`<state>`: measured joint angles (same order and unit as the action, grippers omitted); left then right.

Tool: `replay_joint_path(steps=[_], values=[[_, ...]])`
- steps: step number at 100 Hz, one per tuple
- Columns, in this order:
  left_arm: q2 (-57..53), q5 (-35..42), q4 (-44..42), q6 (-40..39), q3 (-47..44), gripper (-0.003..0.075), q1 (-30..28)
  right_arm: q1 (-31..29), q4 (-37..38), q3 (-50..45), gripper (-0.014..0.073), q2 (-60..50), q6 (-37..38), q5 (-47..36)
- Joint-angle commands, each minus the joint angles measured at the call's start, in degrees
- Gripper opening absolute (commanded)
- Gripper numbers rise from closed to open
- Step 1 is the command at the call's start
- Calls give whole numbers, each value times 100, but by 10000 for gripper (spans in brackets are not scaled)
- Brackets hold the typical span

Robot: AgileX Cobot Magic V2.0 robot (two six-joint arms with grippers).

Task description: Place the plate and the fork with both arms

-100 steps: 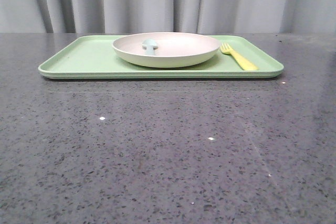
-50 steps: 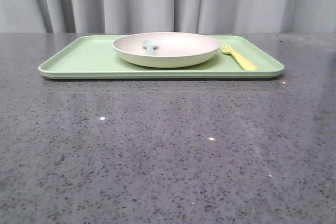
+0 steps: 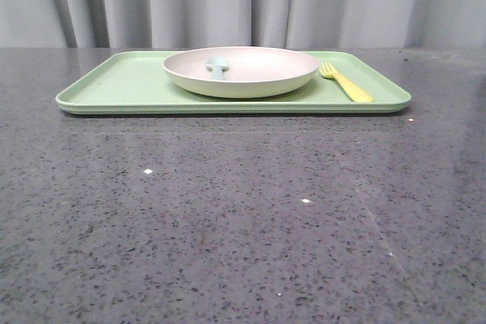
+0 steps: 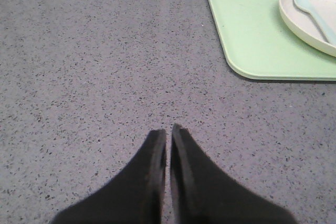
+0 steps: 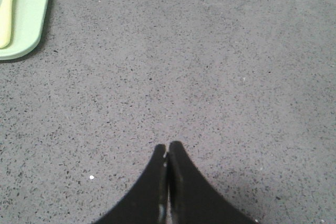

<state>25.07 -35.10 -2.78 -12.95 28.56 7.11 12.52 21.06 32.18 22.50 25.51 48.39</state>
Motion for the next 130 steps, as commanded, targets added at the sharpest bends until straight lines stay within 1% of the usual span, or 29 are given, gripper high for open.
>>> replay_joint_path(steps=[1,73,76,85,93,109,117,130], values=[[32,455,39,-53,174,-20,1,-27,153,132,-120,35,-60,-393],[32,455,39,-53,174,-20,1,-27,153,132,-120,35,-60,-393],[32,494,-80,-53,174,-20,1,-27,153,132,-120,35,-60,-393],[-3,959,-518,-53,152,-20,1,-27,153,132,-120,35,-60,-393],[-100,1658,-761,-53,-22,-20,1,-27,153,132,-120,35,-60,-388],[-613,3107,-851,-53,-868,-20,1,-27,153,132,-120,35,-60,-388],[-993,3510,-840,-53,-1420,-20,1,-27,153,132,-120,35,-60,-388],[-1760,3722,-813,-53,-2111,-20,1,-27,153,132,-120,35,-60,-388]])
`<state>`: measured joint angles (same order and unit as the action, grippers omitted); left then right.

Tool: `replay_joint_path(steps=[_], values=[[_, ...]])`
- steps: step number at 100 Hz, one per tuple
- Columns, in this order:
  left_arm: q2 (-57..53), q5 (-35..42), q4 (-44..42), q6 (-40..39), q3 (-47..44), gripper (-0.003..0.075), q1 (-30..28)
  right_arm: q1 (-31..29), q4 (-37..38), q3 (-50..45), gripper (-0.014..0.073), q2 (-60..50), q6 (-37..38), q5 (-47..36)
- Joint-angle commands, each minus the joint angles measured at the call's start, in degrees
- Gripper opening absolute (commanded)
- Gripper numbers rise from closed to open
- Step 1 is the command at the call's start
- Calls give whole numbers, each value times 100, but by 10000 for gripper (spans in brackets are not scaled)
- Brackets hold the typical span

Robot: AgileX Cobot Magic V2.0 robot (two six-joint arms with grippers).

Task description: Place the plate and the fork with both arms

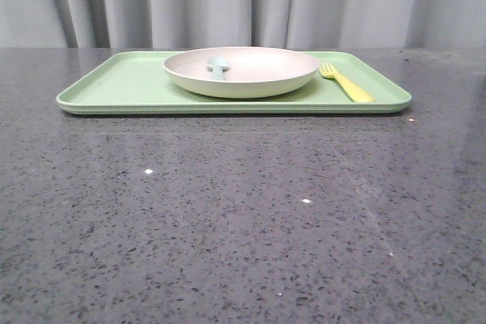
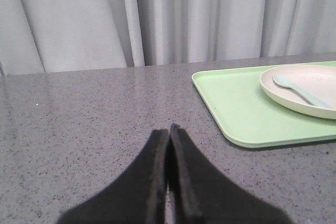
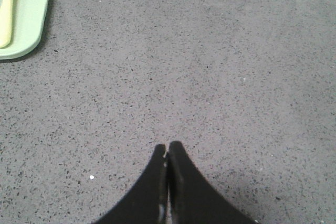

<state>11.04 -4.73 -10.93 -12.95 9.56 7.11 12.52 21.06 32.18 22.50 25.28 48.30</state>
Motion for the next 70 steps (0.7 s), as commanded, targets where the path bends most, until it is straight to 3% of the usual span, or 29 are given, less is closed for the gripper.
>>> replay_joint_path(steps=[1,21,26,70], values=[[-396,683,2,-53,-275,-20,1,-27,153,132,-120,35,-37,-379],[-1317,722,202,-53,-1034,-20,1,-27,153,132,-120,35,-37,-379],[-1299,473,204,-53,-1023,-20,1,-27,153,132,-120,35,-37,-379],[-1301,627,190,121,-1024,-20,1,-27,153,132,-120,35,-37,-373]])
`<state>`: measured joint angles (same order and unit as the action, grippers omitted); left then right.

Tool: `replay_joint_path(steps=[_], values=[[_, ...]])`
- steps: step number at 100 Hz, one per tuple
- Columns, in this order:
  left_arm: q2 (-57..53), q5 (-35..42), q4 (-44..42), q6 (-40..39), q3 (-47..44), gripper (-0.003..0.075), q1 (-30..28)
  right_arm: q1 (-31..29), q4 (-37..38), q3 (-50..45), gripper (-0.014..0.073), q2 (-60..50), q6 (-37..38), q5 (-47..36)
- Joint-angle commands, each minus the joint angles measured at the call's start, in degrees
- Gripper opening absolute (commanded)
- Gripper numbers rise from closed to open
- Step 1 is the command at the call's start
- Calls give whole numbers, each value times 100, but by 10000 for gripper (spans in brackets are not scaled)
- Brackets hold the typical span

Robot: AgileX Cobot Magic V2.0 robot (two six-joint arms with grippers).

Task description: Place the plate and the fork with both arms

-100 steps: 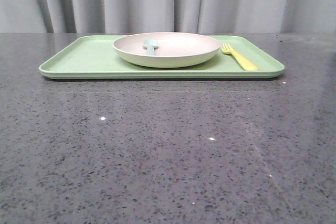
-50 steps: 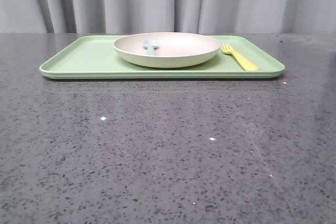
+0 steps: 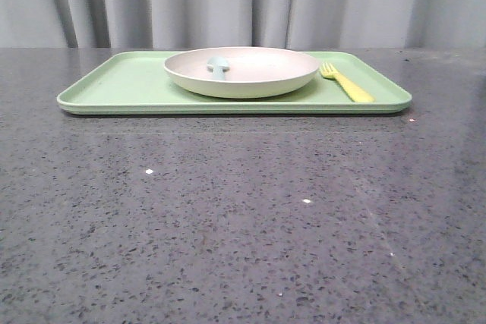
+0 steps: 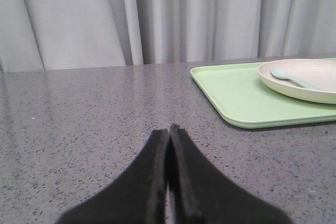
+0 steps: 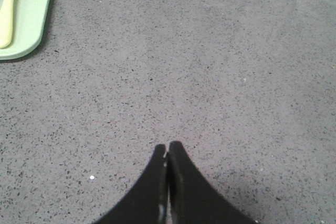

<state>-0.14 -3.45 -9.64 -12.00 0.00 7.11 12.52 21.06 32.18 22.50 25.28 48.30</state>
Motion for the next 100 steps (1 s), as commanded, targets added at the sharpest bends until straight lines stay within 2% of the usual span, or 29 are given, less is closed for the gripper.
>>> replay_joint_path(steps=[1,100], values=[[-183,499,62,26,-68,-20,1,-27,153,132,-120,35,-37,-373],[-183,499,62,26,-68,-20,1,-27,177,110,-120,15,-80,-507]])
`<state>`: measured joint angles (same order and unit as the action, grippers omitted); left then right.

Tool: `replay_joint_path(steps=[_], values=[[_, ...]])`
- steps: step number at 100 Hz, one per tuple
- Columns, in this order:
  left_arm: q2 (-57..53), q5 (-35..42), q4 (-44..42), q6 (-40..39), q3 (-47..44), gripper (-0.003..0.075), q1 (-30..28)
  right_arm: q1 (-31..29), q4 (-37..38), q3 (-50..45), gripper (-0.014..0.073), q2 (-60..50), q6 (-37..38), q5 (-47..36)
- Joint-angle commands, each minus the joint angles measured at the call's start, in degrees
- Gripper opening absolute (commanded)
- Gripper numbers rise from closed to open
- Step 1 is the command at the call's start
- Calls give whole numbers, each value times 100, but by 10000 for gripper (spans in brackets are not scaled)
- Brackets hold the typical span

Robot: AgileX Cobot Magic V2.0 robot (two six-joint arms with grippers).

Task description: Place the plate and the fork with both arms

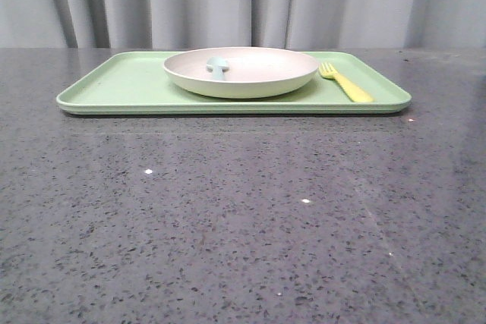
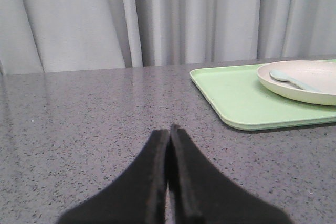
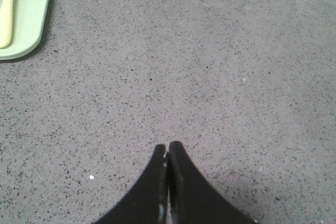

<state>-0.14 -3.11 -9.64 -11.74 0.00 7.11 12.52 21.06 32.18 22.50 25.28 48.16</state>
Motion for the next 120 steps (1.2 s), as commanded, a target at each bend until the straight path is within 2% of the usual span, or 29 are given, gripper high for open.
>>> replay_joint_path(steps=[1,19,41,56,88,120], values=[[-183,465,62,0,-68,-20,1,-27,177,104,-120,6,-93,-515],[-183,465,62,0,-68,-20,1,-40,-144,-381,-120,-541,-603,-1618],[-183,465,62,0,-68,-20,1,-416,-1238,-1636,-120,-1366,-1874,-3403],[-183,465,62,0,-68,-20,1,-657,-1702,-2434,-120,-1760,-2037,-4312],[-183,465,62,0,-68,-20,1,-737,-1986,-3290,-120,-2348,-2037,-4605],[-183,465,62,0,-68,-20,1,-871,-1993,-3341,-120,-2446,-2037,-4566]])
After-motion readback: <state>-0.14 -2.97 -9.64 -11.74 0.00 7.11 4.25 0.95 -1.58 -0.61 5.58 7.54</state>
